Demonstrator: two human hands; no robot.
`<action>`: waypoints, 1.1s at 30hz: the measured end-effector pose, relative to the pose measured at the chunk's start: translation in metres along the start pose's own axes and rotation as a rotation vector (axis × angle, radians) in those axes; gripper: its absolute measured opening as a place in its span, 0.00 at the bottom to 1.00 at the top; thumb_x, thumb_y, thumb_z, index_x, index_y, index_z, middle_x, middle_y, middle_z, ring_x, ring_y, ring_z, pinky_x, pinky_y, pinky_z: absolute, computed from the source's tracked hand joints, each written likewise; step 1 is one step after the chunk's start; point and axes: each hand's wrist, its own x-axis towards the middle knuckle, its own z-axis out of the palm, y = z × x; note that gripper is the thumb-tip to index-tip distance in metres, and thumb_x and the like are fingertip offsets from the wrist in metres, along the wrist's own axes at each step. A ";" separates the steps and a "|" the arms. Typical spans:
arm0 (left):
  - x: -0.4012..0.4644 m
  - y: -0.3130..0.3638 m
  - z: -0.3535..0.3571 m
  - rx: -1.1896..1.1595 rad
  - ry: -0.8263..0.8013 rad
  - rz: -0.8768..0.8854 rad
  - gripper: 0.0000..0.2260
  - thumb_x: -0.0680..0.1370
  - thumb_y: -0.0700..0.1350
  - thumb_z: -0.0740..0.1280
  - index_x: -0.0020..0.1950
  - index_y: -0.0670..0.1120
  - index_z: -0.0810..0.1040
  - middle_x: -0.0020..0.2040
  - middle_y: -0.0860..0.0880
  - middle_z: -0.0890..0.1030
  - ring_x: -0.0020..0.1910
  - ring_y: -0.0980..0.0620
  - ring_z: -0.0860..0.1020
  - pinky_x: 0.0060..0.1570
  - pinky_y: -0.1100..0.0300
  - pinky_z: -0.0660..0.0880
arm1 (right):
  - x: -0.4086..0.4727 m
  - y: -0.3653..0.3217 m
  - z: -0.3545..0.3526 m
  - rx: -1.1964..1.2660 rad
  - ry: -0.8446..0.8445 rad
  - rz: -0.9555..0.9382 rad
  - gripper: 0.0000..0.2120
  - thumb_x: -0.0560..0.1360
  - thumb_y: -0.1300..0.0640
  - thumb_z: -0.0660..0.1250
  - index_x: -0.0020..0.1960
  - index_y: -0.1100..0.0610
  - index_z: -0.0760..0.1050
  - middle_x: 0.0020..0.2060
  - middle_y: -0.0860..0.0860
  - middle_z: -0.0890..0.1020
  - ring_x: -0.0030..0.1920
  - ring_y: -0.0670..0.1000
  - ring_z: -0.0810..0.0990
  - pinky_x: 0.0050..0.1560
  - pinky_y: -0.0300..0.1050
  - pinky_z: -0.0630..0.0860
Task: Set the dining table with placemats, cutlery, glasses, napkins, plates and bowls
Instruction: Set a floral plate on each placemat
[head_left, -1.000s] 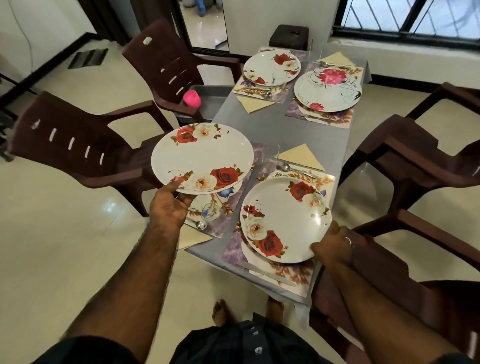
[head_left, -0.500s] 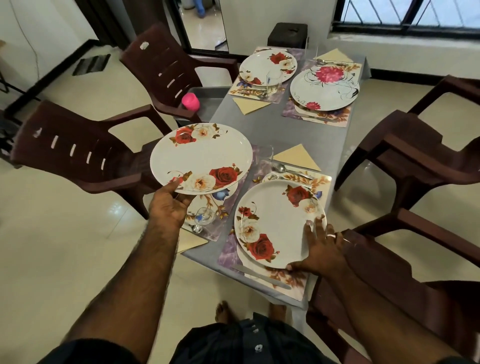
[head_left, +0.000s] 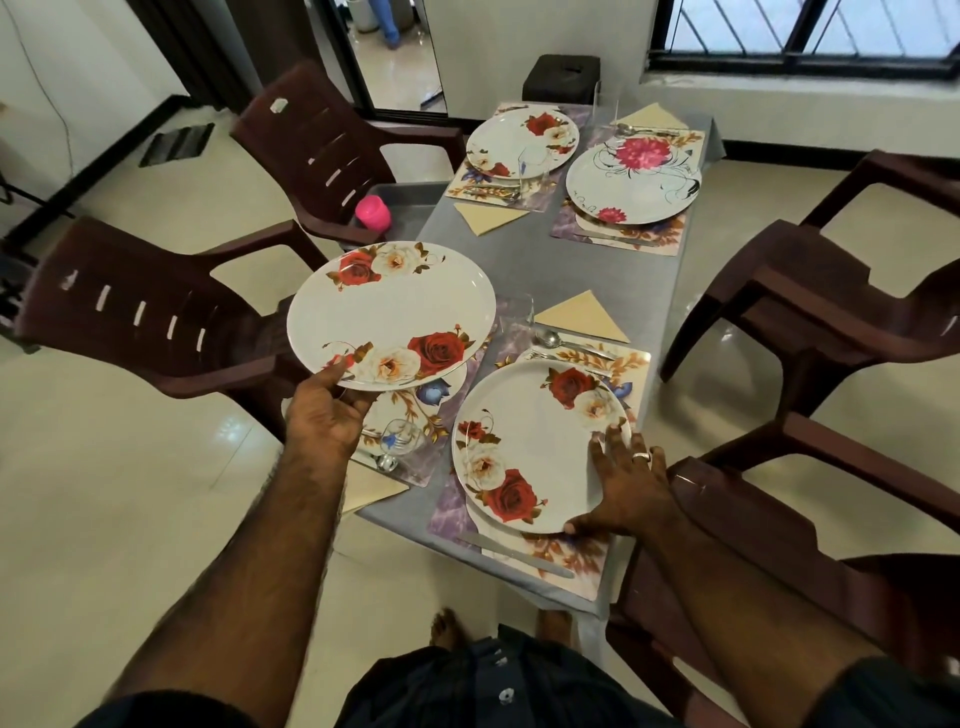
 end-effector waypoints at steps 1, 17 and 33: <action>0.000 0.001 -0.001 0.001 0.001 0.001 0.16 0.79 0.33 0.72 0.67 0.39 0.79 0.58 0.39 0.86 0.56 0.39 0.86 0.54 0.39 0.84 | -0.002 -0.001 0.002 -0.001 -0.002 0.001 0.75 0.52 0.09 0.56 0.83 0.50 0.32 0.81 0.56 0.30 0.81 0.64 0.30 0.77 0.66 0.31; -0.009 0.018 -0.023 0.032 0.001 0.019 0.14 0.79 0.34 0.73 0.65 0.38 0.80 0.59 0.40 0.86 0.55 0.39 0.86 0.54 0.38 0.83 | -0.014 -0.014 -0.001 -0.068 -0.037 0.071 0.76 0.52 0.11 0.60 0.84 0.50 0.34 0.82 0.57 0.32 0.82 0.66 0.34 0.77 0.71 0.34; 0.011 0.115 -0.138 0.030 -0.081 0.017 0.19 0.80 0.37 0.71 0.71 0.39 0.78 0.64 0.37 0.83 0.61 0.38 0.84 0.52 0.41 0.84 | 0.058 -0.279 -0.164 0.818 0.360 -0.282 0.35 0.74 0.30 0.66 0.77 0.43 0.64 0.67 0.50 0.80 0.64 0.54 0.81 0.68 0.61 0.76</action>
